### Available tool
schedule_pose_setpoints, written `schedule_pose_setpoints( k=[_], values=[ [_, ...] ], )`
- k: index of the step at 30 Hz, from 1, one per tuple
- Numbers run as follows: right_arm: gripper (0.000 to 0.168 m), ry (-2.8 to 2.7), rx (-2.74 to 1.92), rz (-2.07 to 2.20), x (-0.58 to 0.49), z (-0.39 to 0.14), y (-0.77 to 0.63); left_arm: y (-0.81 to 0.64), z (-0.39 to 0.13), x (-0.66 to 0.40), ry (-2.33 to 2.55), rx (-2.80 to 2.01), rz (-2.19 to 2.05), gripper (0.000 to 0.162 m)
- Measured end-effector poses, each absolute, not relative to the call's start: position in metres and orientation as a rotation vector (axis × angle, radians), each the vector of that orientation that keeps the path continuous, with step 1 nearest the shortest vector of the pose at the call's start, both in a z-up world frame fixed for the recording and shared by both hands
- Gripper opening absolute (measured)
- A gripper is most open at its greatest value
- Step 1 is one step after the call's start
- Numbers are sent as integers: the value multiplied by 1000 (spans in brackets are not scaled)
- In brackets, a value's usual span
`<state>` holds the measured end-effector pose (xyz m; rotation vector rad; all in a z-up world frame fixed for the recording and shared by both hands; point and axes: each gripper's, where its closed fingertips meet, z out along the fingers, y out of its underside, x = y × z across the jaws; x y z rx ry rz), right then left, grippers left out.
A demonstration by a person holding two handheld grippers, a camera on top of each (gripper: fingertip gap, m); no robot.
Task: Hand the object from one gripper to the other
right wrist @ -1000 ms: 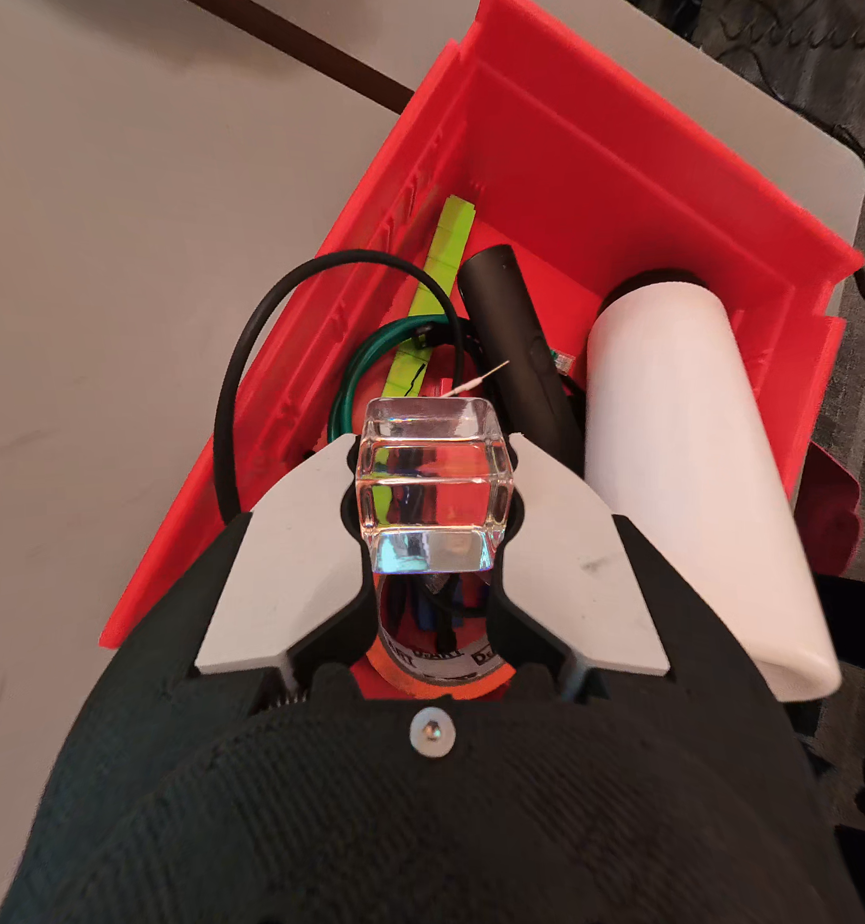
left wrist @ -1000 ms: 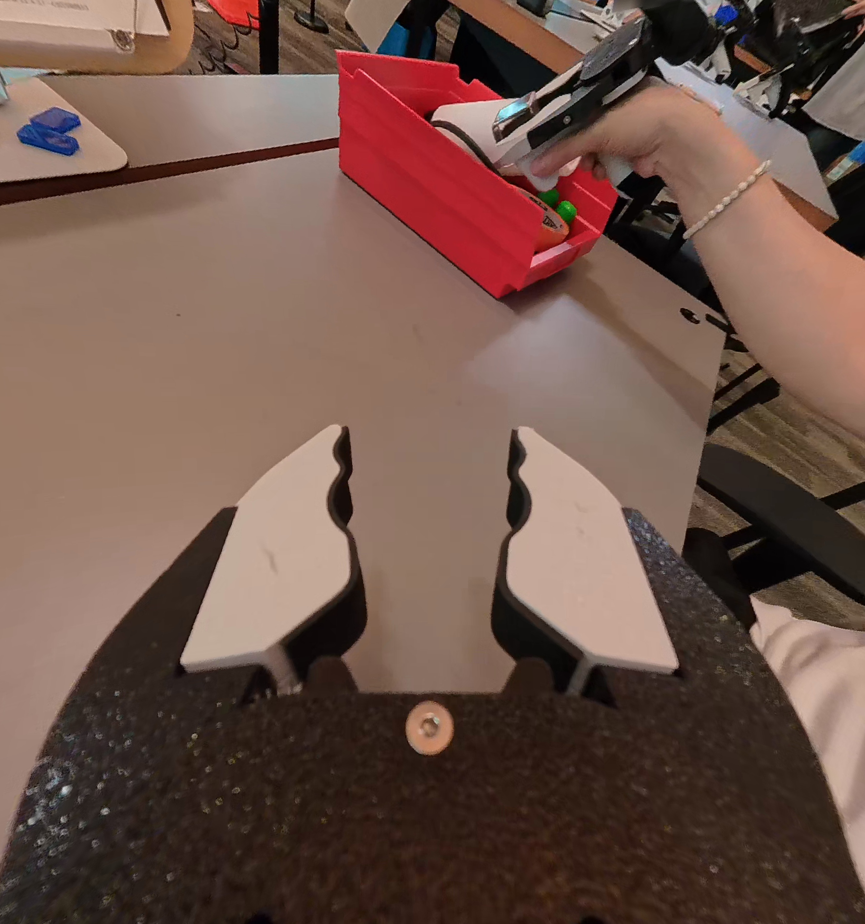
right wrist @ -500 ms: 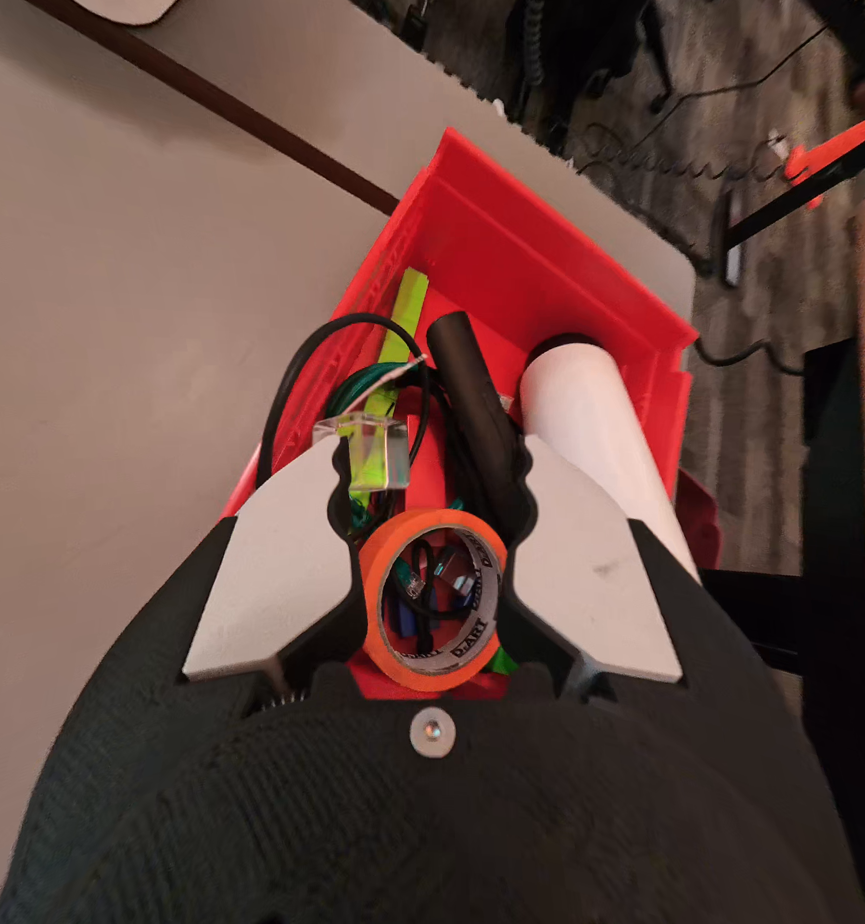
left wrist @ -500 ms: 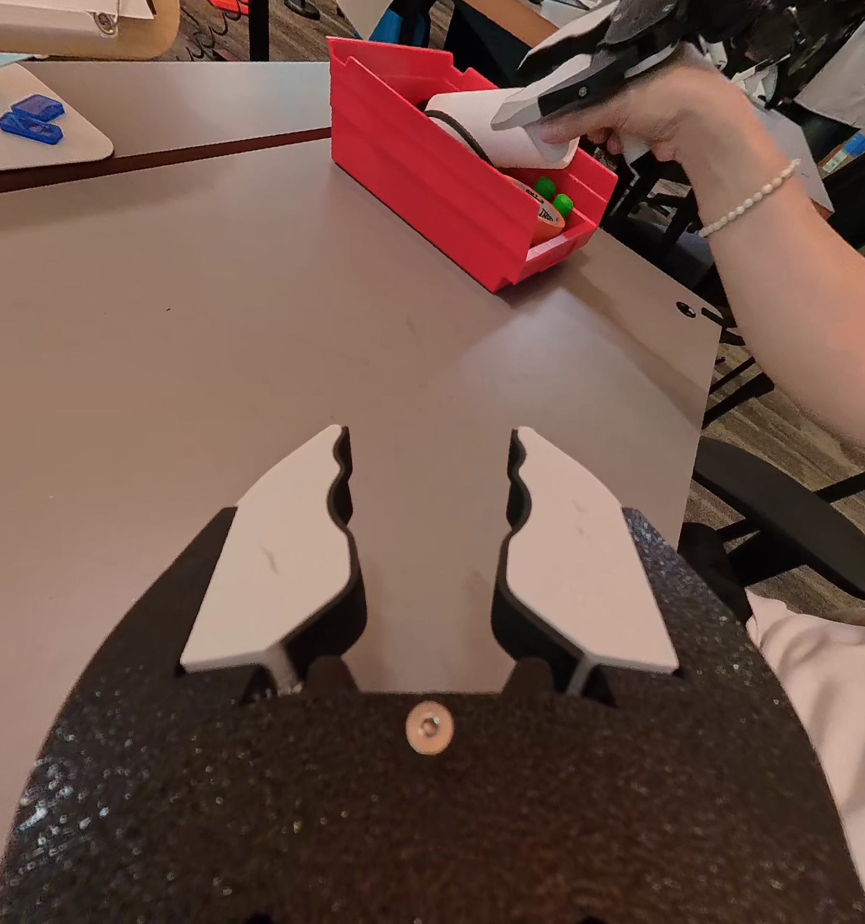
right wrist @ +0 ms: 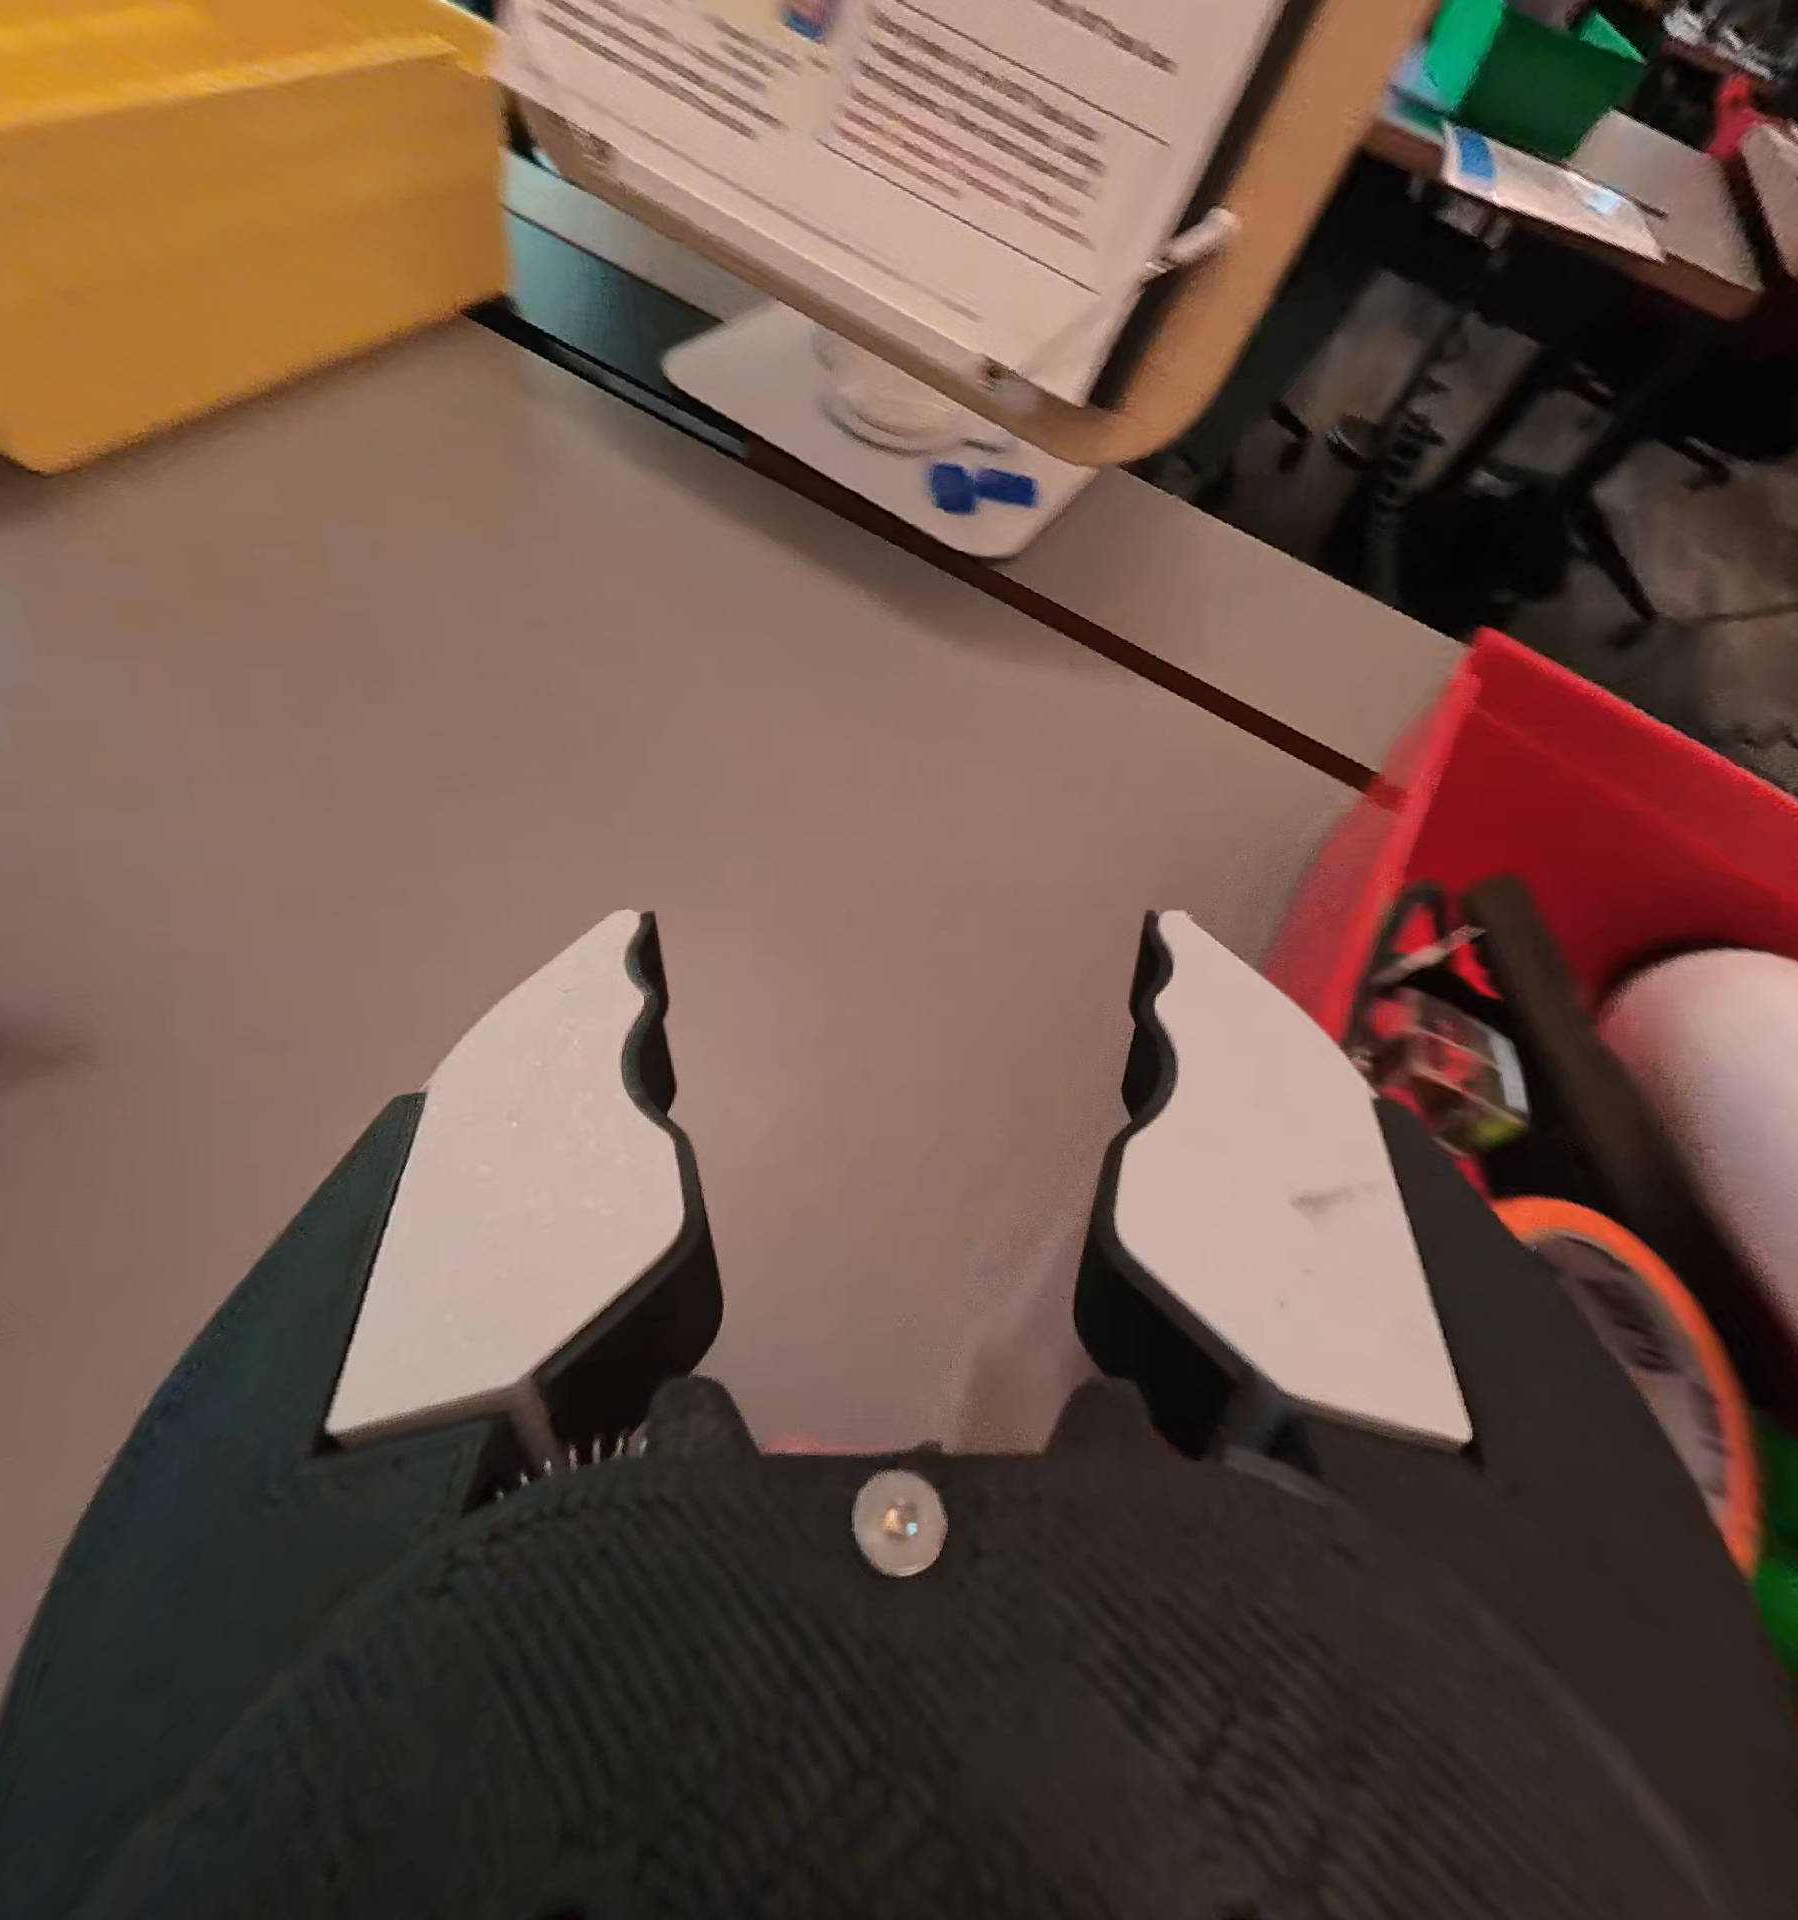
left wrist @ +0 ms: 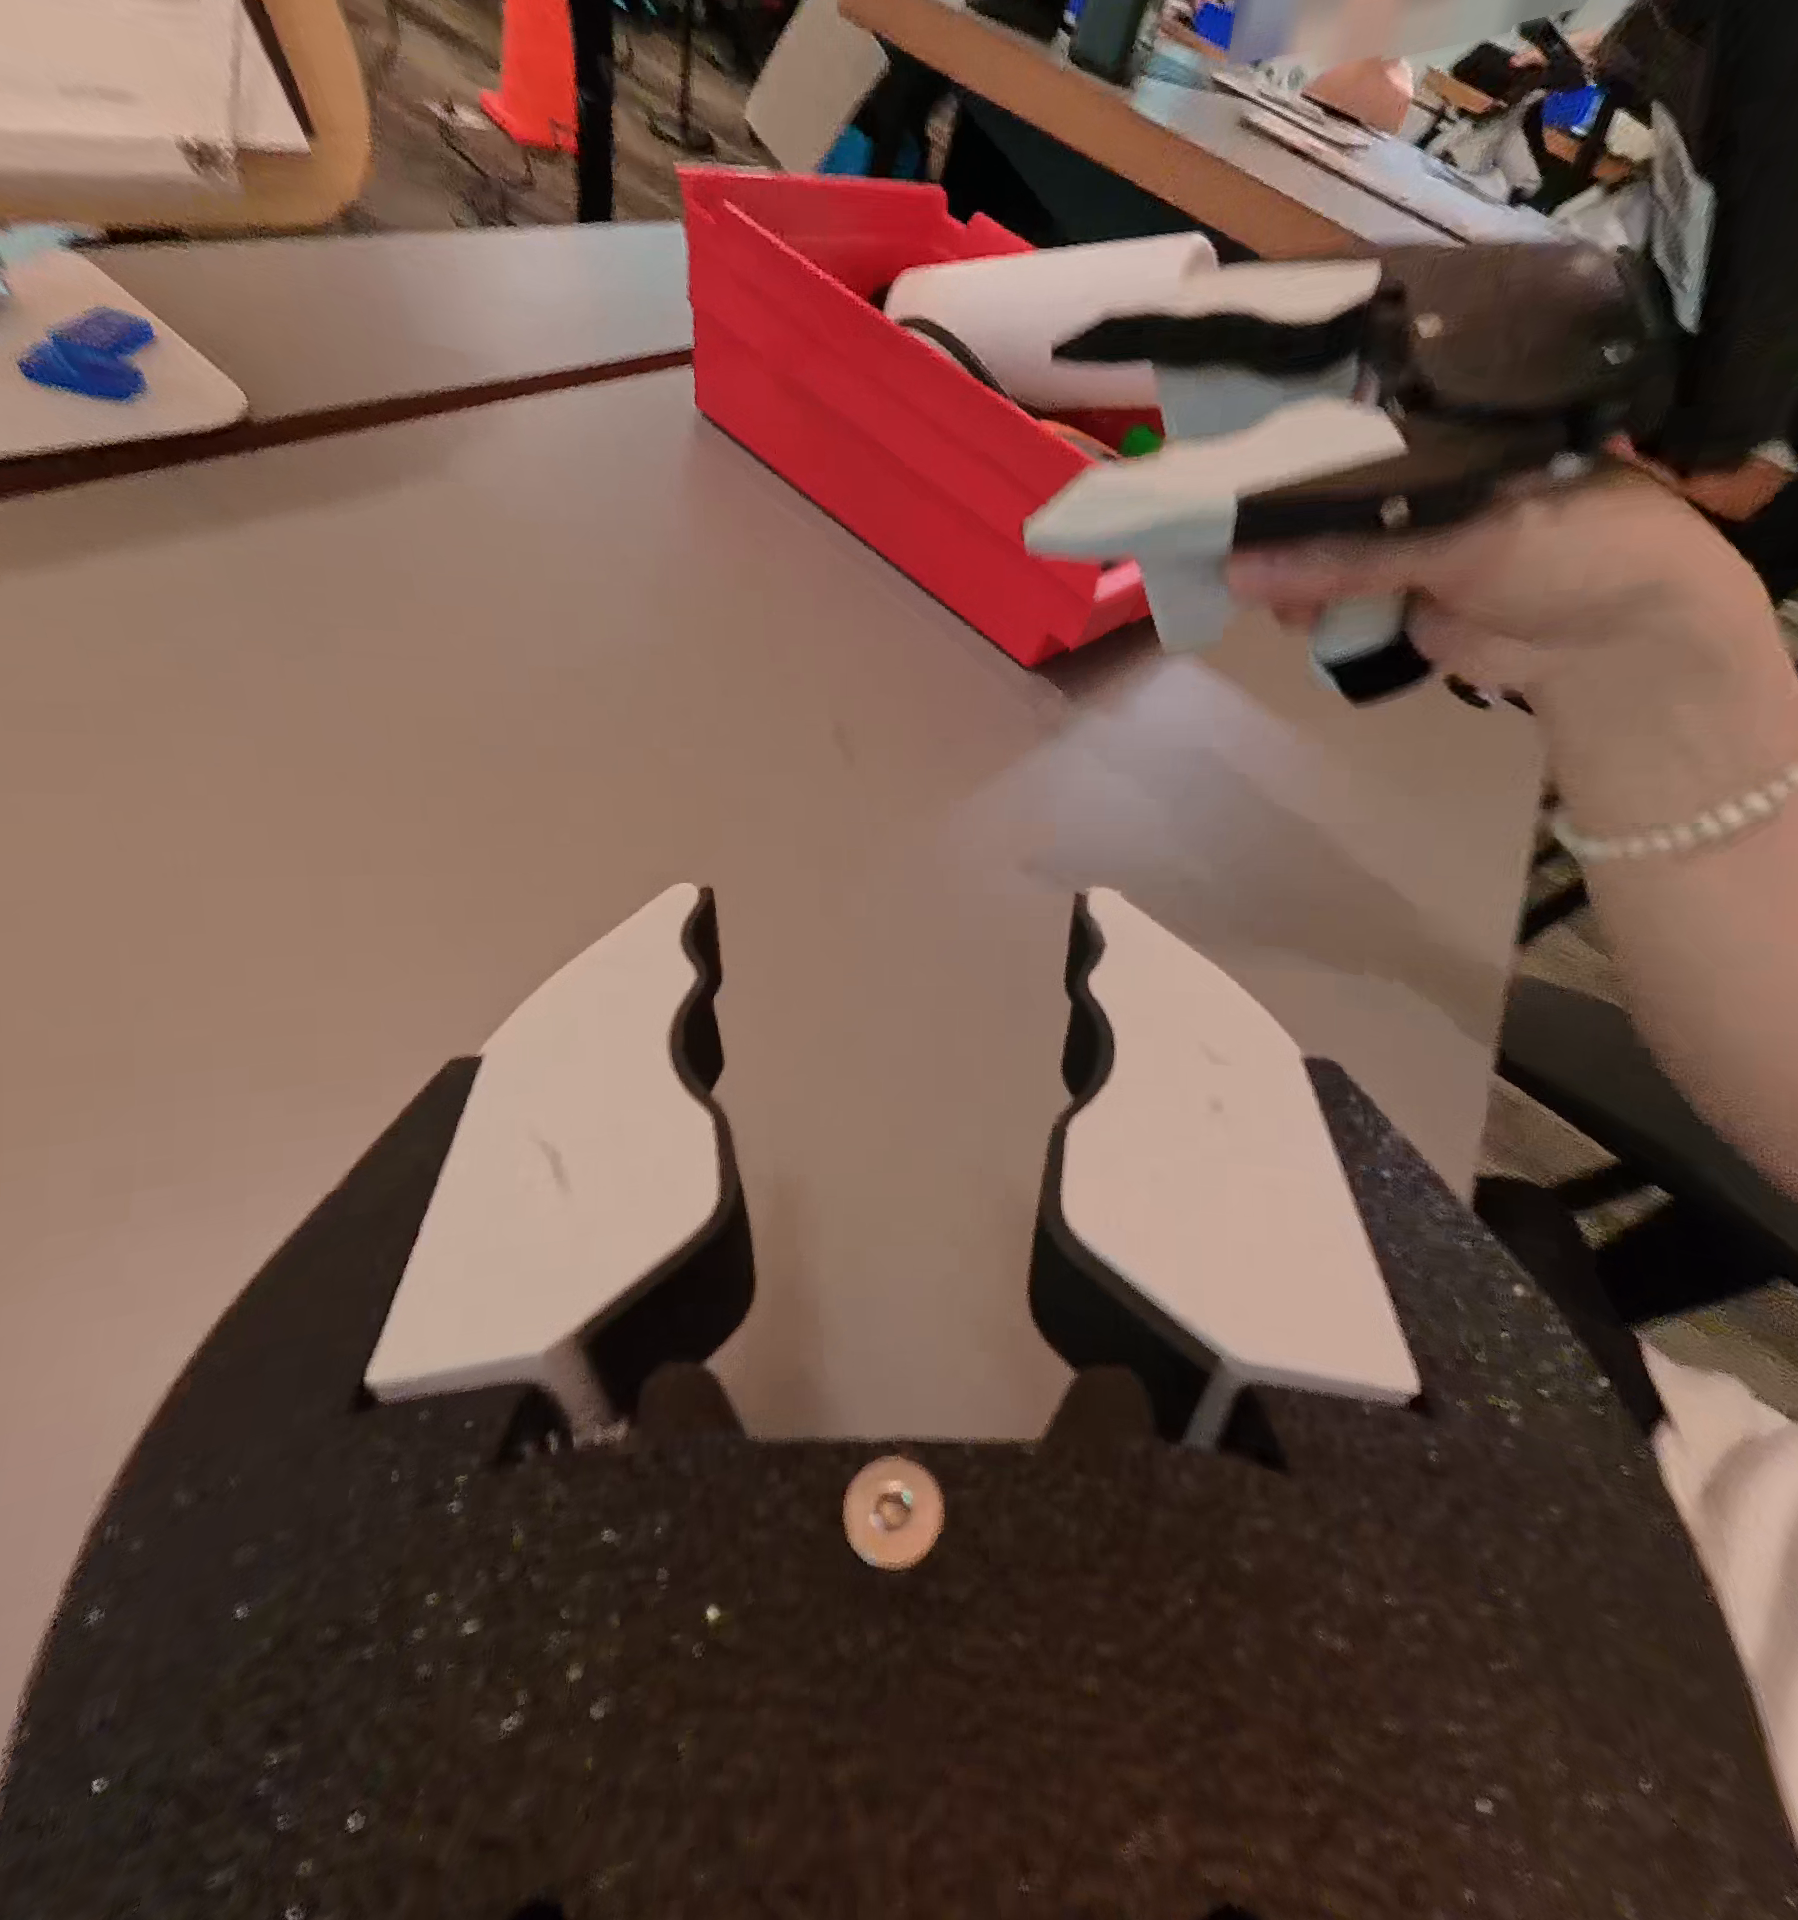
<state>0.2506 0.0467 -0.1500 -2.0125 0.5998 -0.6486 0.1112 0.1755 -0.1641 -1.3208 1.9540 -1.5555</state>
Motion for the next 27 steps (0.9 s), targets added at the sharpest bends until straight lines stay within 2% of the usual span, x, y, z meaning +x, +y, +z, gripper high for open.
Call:
schedule_pose_setpoints(
  k=[5, 9, 12, 18, 21, 27],
  values=[
    [90, 501, -1909, -561, 201, -154, 92, 170, -153, 121, 1818, -1162, -1371, 82],
    [95, 517, -1944, -620, 194, -166, 101, 167, -138, 122, 1709, -1074, -1319, 83],
    [95, 659, -1857, -715, 204, -162, 93, 159, -133, 118, 1702, -1099, -1401, 86],
    [98, 716, -1915, -971, 223, -161, 91, 138, -117, 100, 1762, -1078, -1630, 104],
    [97, 752, -1881, -1052, 227, -150, 88, 130, -108, 88, 1795, -1063, -1763, 95],
    [96, 727, -1984, -1151, 220, -158, 88, 100, -109, 73, 1942, -1064, -1986, 96]
  ],
)
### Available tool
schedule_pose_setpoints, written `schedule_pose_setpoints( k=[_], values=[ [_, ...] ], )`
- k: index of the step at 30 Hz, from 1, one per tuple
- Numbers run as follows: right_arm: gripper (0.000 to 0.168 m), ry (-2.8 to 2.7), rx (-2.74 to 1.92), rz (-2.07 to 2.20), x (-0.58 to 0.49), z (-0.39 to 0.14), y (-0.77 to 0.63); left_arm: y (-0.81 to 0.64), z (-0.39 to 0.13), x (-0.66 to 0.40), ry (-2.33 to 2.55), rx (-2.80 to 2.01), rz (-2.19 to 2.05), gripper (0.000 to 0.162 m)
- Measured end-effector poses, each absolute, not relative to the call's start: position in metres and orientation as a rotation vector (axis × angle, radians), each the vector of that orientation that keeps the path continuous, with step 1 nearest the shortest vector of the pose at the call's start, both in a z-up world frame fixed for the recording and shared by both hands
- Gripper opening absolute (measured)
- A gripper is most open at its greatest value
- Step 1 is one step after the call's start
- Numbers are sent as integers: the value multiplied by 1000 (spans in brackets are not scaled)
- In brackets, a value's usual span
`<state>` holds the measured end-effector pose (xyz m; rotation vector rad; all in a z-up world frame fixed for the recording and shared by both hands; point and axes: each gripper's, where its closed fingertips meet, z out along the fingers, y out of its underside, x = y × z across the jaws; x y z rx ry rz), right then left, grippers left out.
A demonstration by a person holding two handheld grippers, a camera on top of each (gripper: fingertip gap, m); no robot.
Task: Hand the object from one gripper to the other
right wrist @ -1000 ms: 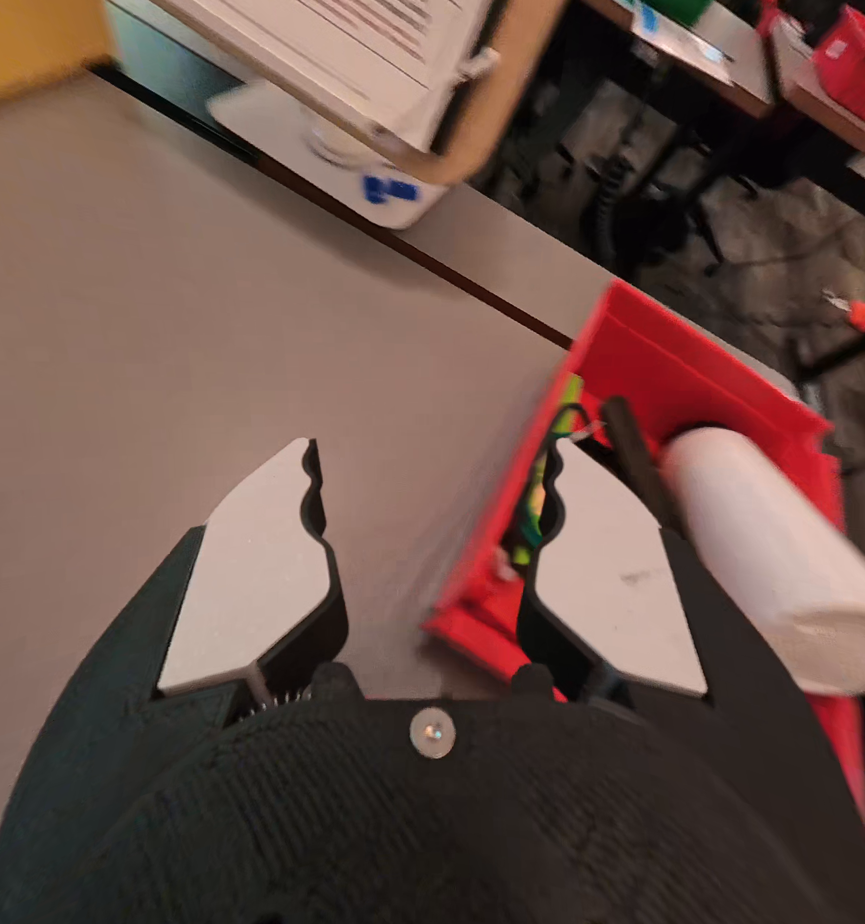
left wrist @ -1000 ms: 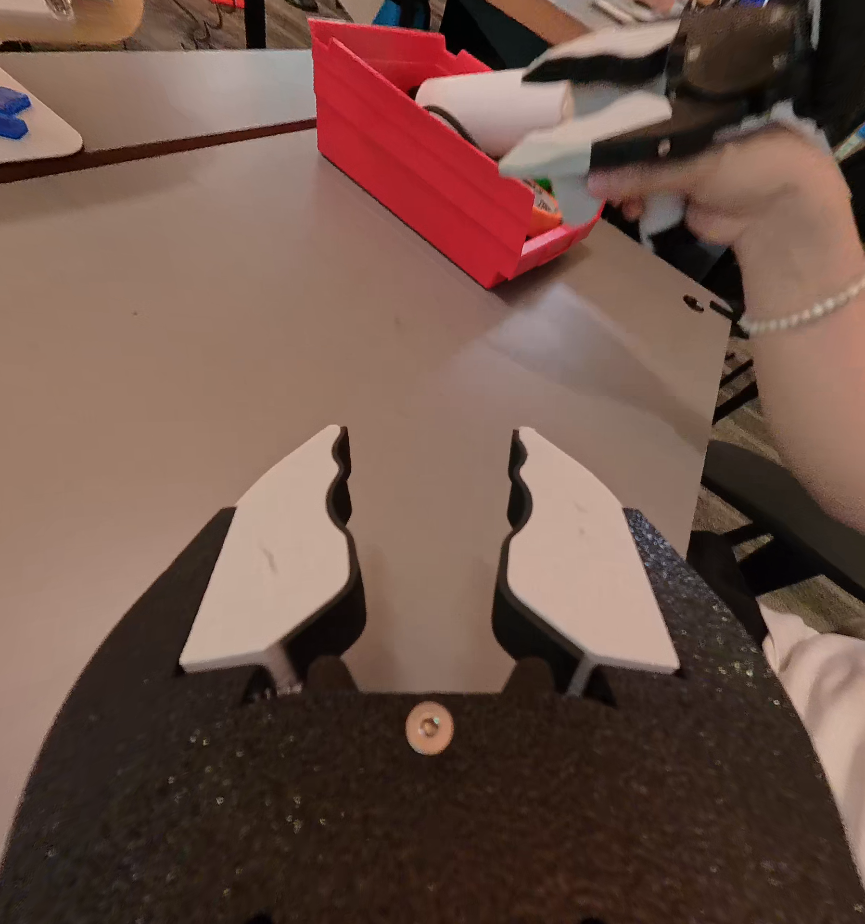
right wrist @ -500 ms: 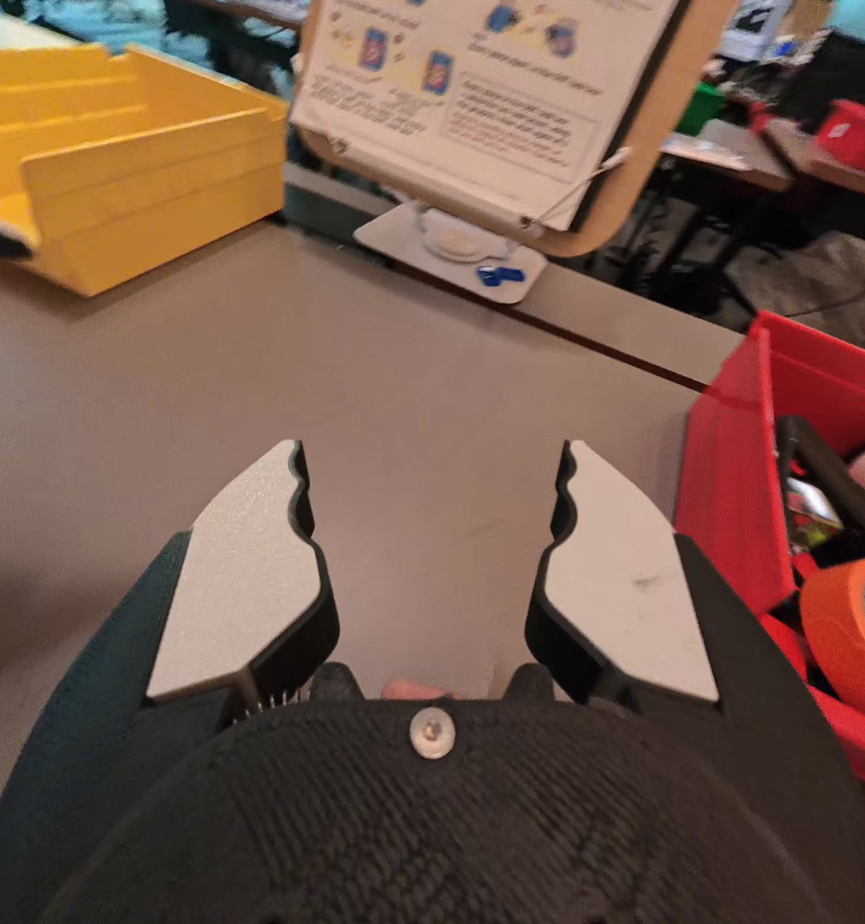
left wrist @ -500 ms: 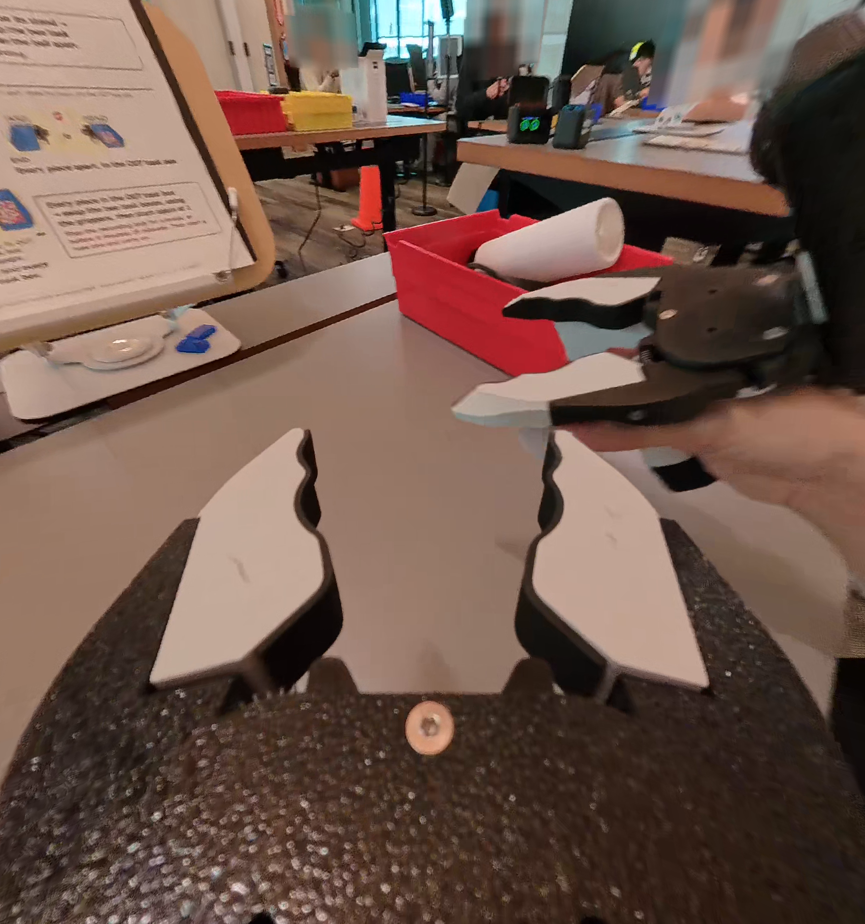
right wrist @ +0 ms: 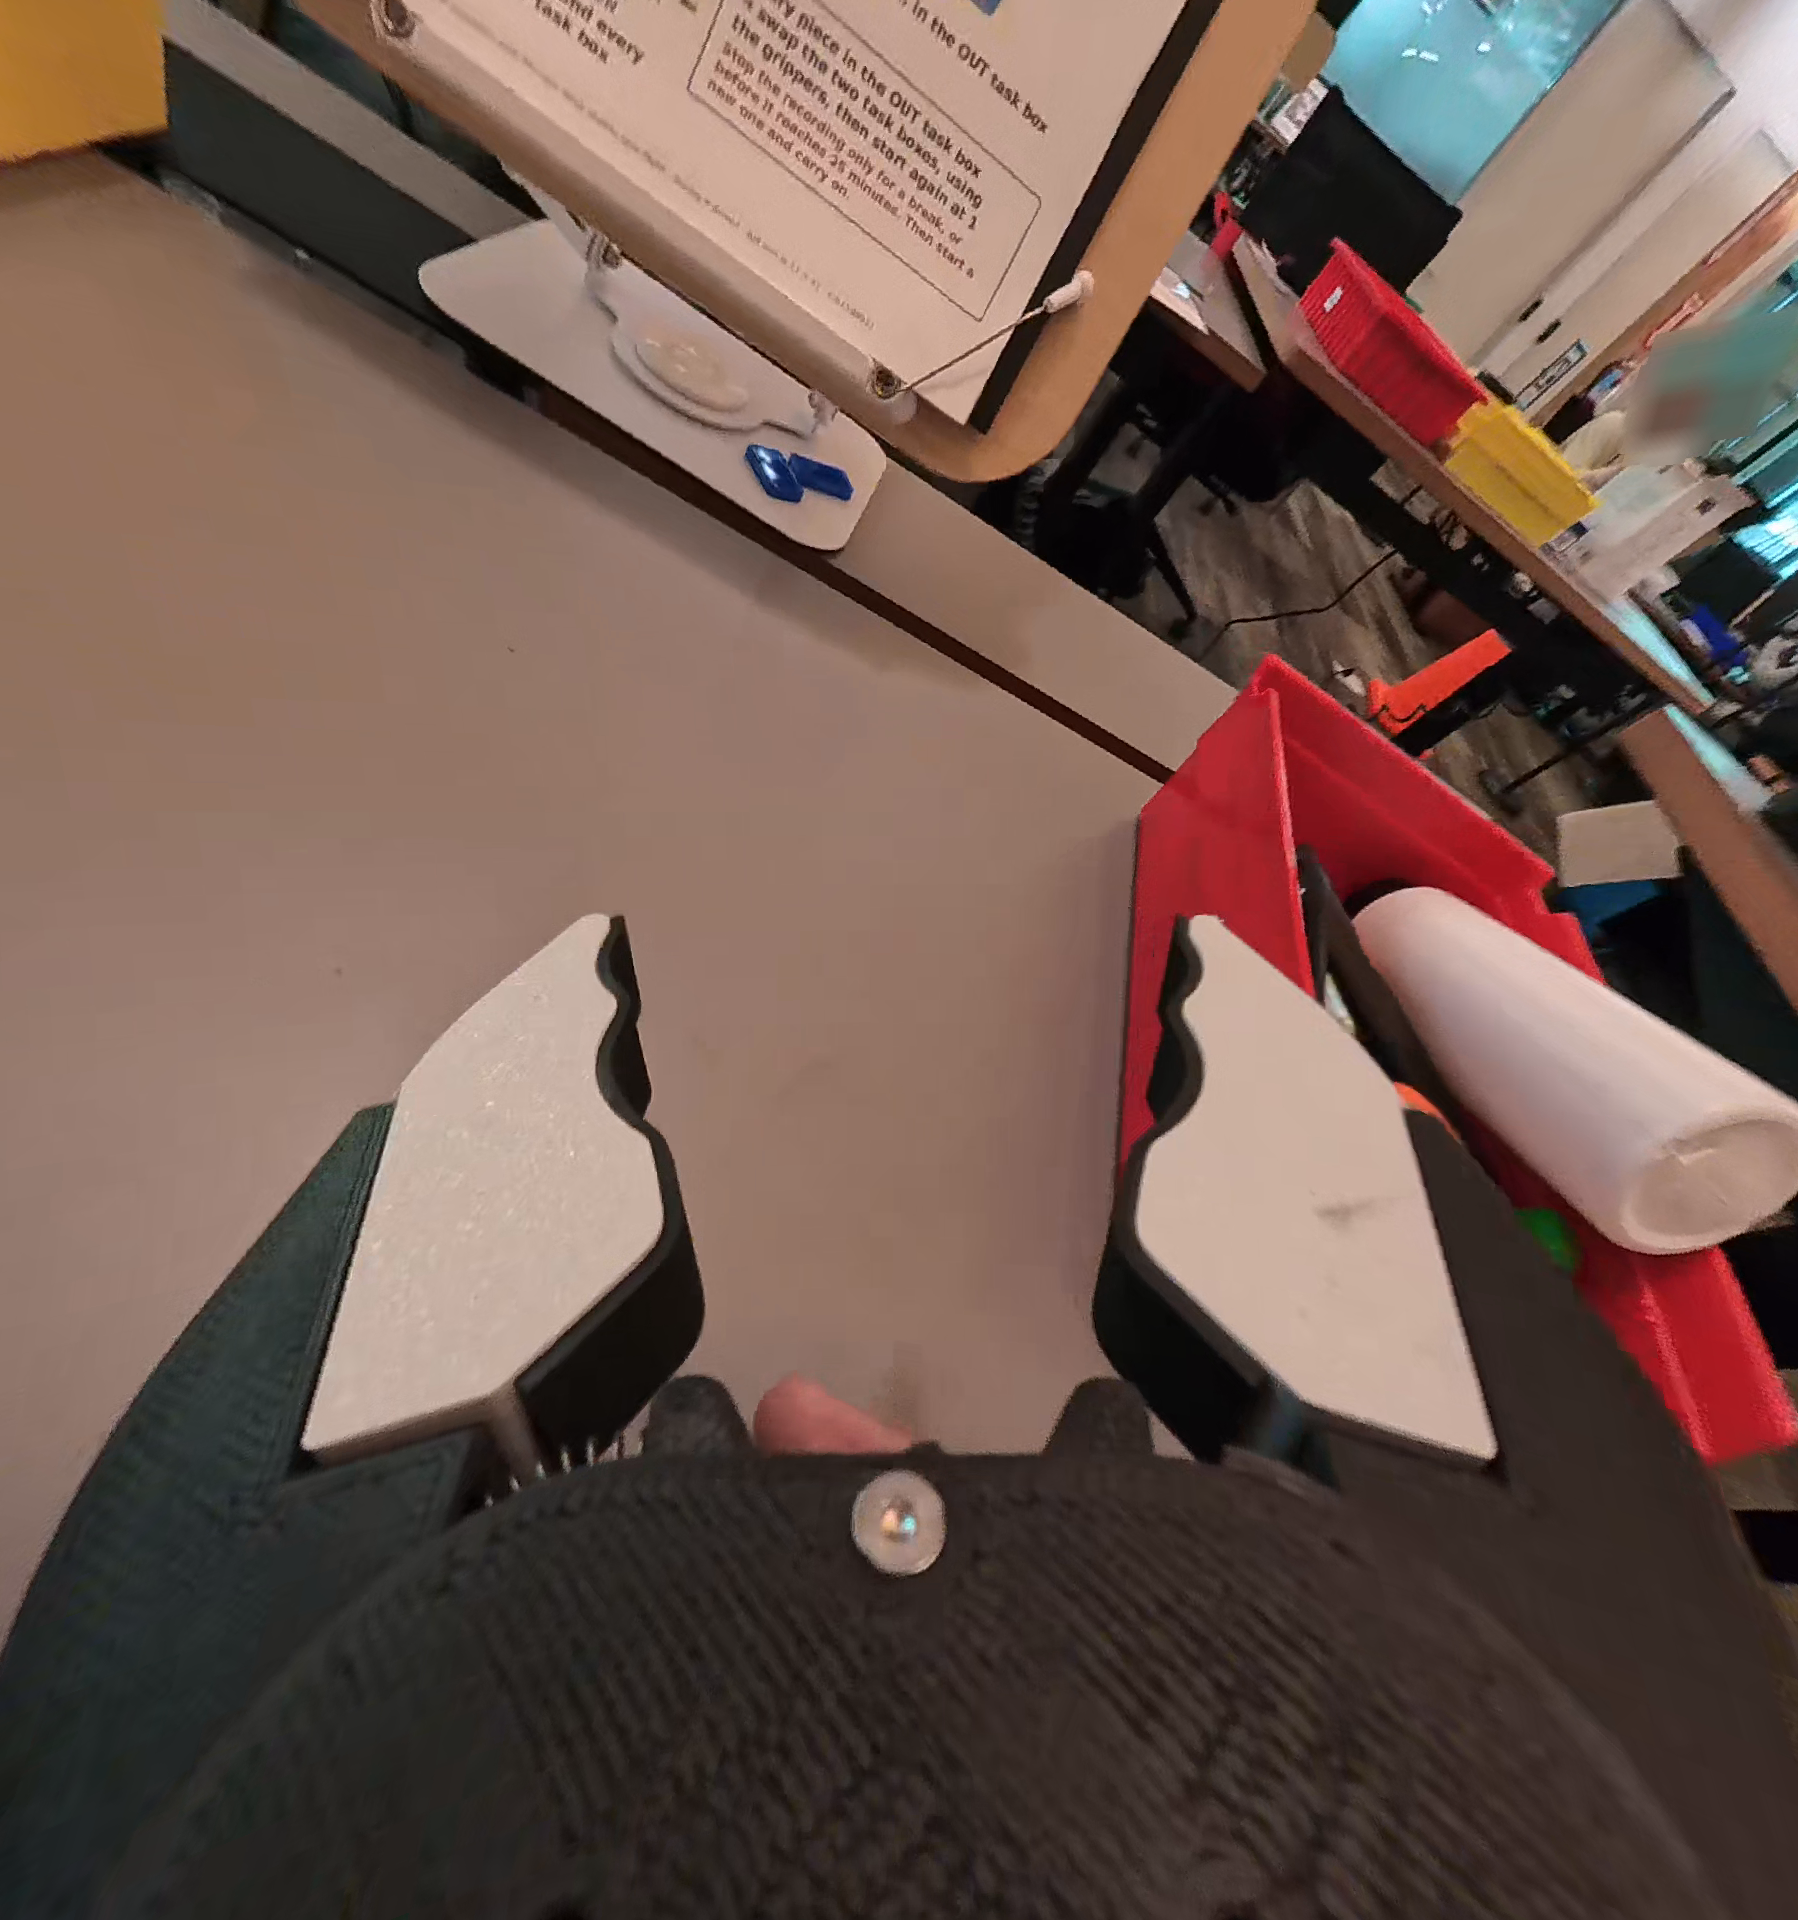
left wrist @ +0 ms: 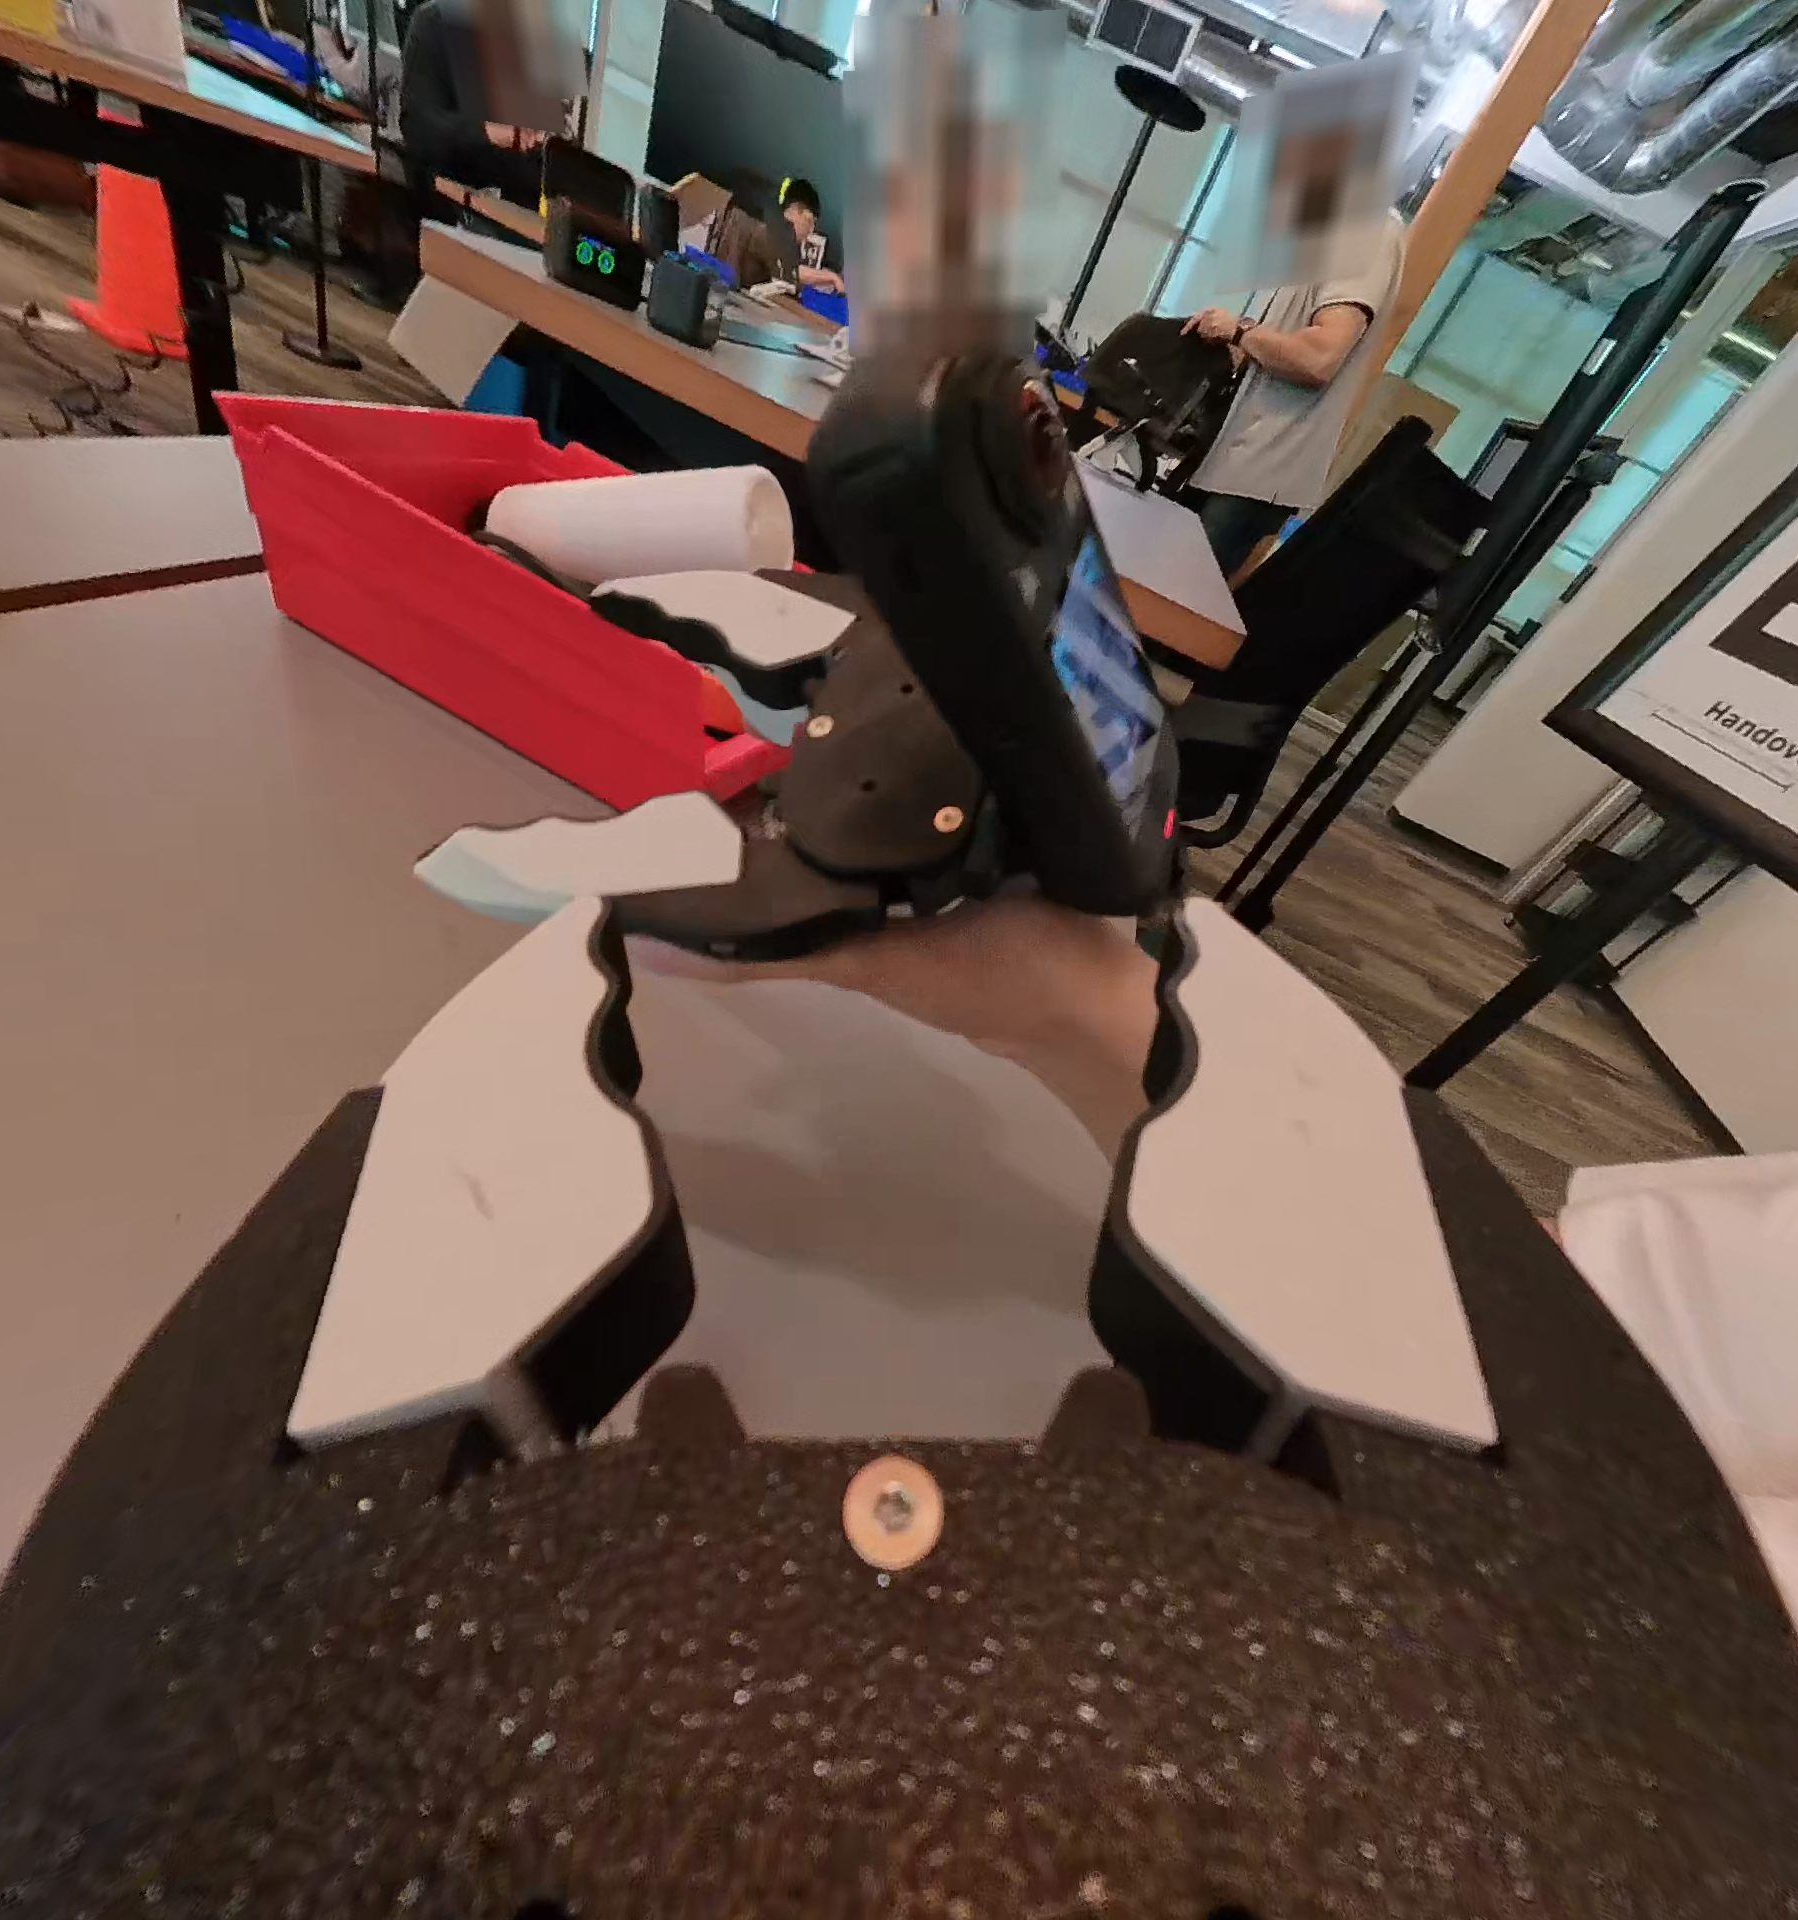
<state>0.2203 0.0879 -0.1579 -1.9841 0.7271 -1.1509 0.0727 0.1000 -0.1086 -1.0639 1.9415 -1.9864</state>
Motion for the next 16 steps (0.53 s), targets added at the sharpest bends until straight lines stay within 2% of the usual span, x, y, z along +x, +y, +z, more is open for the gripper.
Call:
schedule_pose_setpoints(
  k=[6, 14, 16],
  values=[
    [96, 696, -2019, -1212, 215, -160, 90, 88, -108, 76, 1877, -1044, -1911, 105],
    [93, 646, -2057, -1297, 210, -165, 91, 79, -115, 77, 1892, -1110, -1853, 101],
    [93, 656, -2064, -1296, 210, -167, 91, 83, -117, 82, 1863, -1139, -1830, 107]
  ],
)
